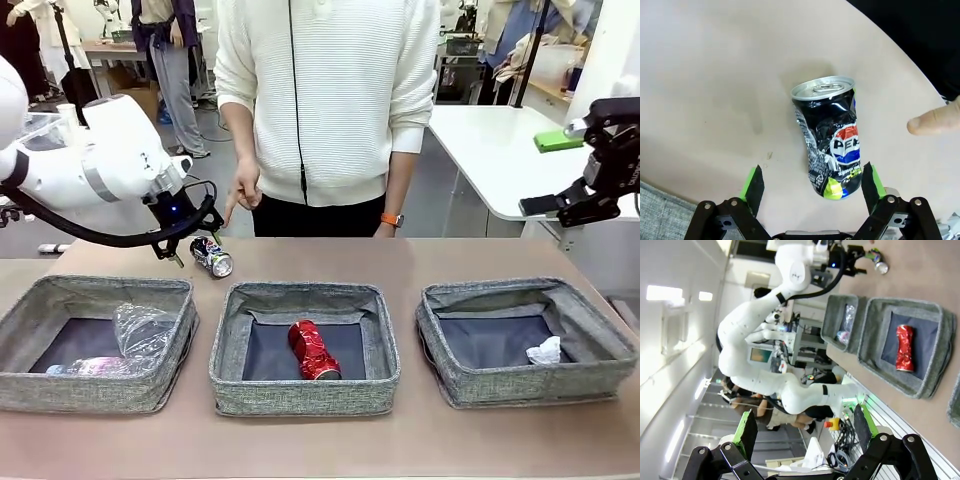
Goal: Sort the waste into the appropriate baskets.
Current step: Pick up the waste item pointed out by the person, then place the picked waste into the Fabric basket indicated by the person.
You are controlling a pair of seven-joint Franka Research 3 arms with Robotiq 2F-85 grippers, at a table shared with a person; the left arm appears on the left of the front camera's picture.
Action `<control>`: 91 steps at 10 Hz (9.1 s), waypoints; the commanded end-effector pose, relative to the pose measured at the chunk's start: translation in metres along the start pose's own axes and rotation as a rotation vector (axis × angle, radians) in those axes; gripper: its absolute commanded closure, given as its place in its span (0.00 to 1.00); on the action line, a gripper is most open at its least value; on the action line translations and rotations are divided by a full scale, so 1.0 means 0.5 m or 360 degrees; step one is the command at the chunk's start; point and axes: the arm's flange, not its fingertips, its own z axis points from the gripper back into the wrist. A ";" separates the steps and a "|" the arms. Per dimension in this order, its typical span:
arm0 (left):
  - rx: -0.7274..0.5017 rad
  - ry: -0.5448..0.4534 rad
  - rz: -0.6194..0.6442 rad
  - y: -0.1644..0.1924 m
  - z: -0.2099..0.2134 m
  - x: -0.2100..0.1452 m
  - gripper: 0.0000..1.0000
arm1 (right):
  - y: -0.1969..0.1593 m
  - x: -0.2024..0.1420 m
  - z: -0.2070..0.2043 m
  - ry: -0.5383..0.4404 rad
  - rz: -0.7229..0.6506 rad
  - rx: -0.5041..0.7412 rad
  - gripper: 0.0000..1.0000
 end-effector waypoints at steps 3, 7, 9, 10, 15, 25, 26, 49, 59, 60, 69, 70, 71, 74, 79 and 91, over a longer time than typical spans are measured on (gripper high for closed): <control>0.0085 -0.0001 0.0060 -0.038 -0.020 0.019 0.00 | 0.006 0.001 -0.005 -0.0017 -0.0006 0.0033 0.00; 0.0136 -0.0022 0.0079 -0.038 -0.034 0.022 0.14 | 0.006 0.001 -0.005 -0.0017 -0.0006 0.0033 0.00; 0.0135 -0.0039 0.0083 -0.037 -0.034 0.021 0.74 | 0.006 0.001 -0.005 -0.0017 -0.0006 0.0033 0.00; 0.0136 -0.0038 0.0084 -0.037 -0.034 0.021 1.00 | 0.006 0.001 -0.005 -0.0017 -0.0006 0.0033 0.00; 0.0153 -0.0041 0.0090 -0.036 -0.033 0.021 1.00 | 0.006 0.001 -0.005 -0.0017 -0.0006 0.0033 0.00; 0.0069 0.0458 -0.0398 0.207 0.420 -0.383 1.00 | 0.006 0.001 -0.005 -0.0017 -0.0006 0.0033 0.00; 0.0153 0.0529 -0.0567 0.236 0.406 -0.414 1.00 | 0.006 0.001 -0.005 -0.0017 -0.0006 0.0033 0.00; 0.0355 0.0210 -0.0758 -0.381 0.786 -0.798 0.73 | 0.006 0.001 -0.005 -0.0017 -0.0006 0.0033 0.00; 0.0355 0.0210 -0.0758 -0.381 0.786 -0.798 0.73 | 0.006 0.001 -0.005 -0.0017 -0.0006 0.0033 0.00; 0.0355 0.0210 -0.0758 -0.381 0.786 -0.798 0.73 | 0.006 0.001 -0.005 -0.0017 -0.0006 0.0033 0.00; 0.0355 0.0210 -0.0758 -0.381 0.786 -0.798 0.73 | 0.006 0.001 -0.005 -0.0017 -0.0006 0.0033 0.00; 0.0355 0.0210 -0.0758 -0.381 0.786 -0.798 0.73 | 0.006 0.001 -0.005 -0.0017 -0.0006 0.0033 0.00; 0.0355 0.0210 -0.0758 -0.381 0.786 -0.798 0.73 | 0.006 0.001 -0.005 -0.0017 -0.0006 0.0033 0.00; 0.0307 0.0077 -0.0725 -0.309 0.651 -0.769 0.73 | 0.006 0.001 -0.005 -0.0017 -0.0006 0.0033 0.00; 0.0308 0.0180 -0.0814 -0.176 0.331 -0.715 0.73 | 0.006 0.001 -0.005 -0.0017 -0.0006 0.0033 0.00; 0.0276 0.0125 -0.0716 -0.175 0.256 -0.674 0.00 | 0.006 0.001 -0.005 -0.0017 -0.0006 0.0033 0.00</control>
